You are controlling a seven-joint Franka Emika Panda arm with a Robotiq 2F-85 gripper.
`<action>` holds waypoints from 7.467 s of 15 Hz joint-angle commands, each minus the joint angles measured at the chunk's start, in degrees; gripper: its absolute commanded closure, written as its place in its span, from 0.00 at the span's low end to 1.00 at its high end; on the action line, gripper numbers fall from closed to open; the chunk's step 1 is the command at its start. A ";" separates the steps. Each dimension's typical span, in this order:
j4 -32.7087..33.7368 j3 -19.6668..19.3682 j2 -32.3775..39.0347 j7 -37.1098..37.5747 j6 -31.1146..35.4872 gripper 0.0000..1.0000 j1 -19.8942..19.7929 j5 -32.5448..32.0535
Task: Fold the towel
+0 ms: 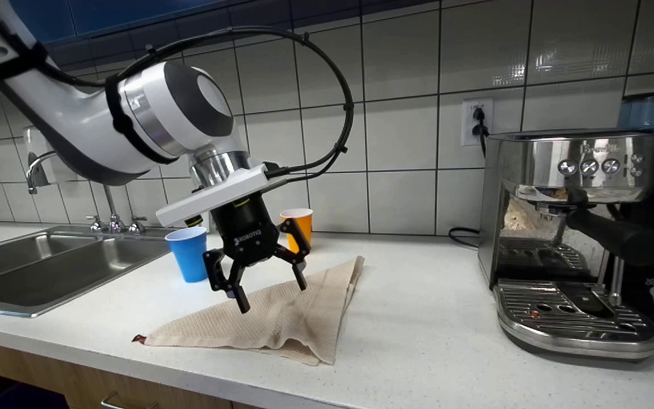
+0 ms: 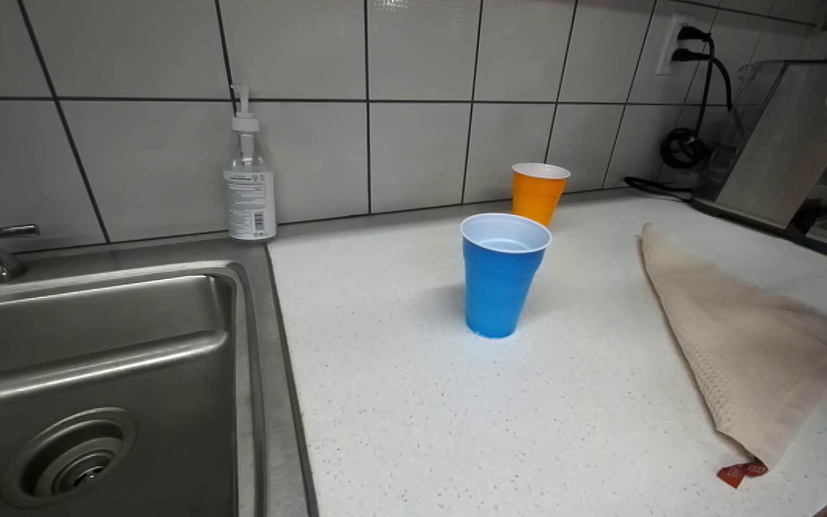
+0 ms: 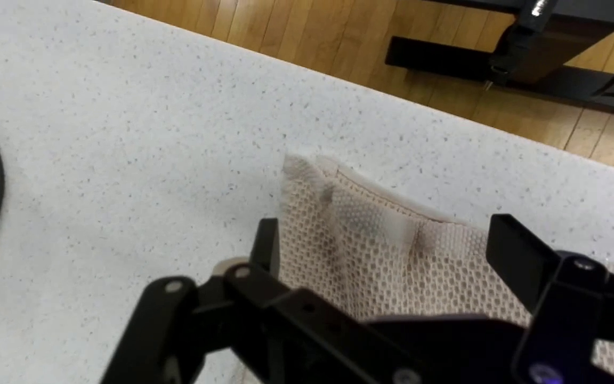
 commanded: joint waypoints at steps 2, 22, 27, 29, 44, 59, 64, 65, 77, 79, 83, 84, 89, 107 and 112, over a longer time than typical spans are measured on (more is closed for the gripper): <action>7.20 1.53 3.75 0.51 -6.29 0.00 0.62 7.56; 43.85 0.18 34.14 3.28 -9.97 0.00 0.01 26.46; 43.56 -0.05 34.81 2.76 -7.91 0.00 -0.09 25.74; 44.25 -0.05 35.37 2.76 -7.92 0.00 -0.09 25.71; 44.42 -0.05 35.42 2.76 -7.92 0.00 -0.09 25.70; 64.36 0.22 50.31 3.68 -11.45 0.00 -6.65 37.36; 68.47 0.42 53.03 3.41 -12.15 0.00 -7.45 38.08; 68.91 0.43 53.26 3.35 -12.16 0.00 -7.48 38.06; 68.71 -0.19 53.22 3.12 -13.46 0.00 -7.02 36.57; 68.65 -0.13 53.03 2.96 -13.45 0.00 -7.12 36.68; 68.03 -0.23 52.77 2.90 -12.67 0.44 -7.00 36.48; 68.03 -0.33 52.92 3.09 -12.63 0.51 -6.87 36.31; 67.67 -0.42 52.80 3.06 -12.42 0.88 -6.82 36.07; 71.32 -1.36 51.86 3.95 -11.10 0.99 -7.94 36.52; 68.89 -1.85 49.00 4.05 -10.30 0.99 -7.23 35.32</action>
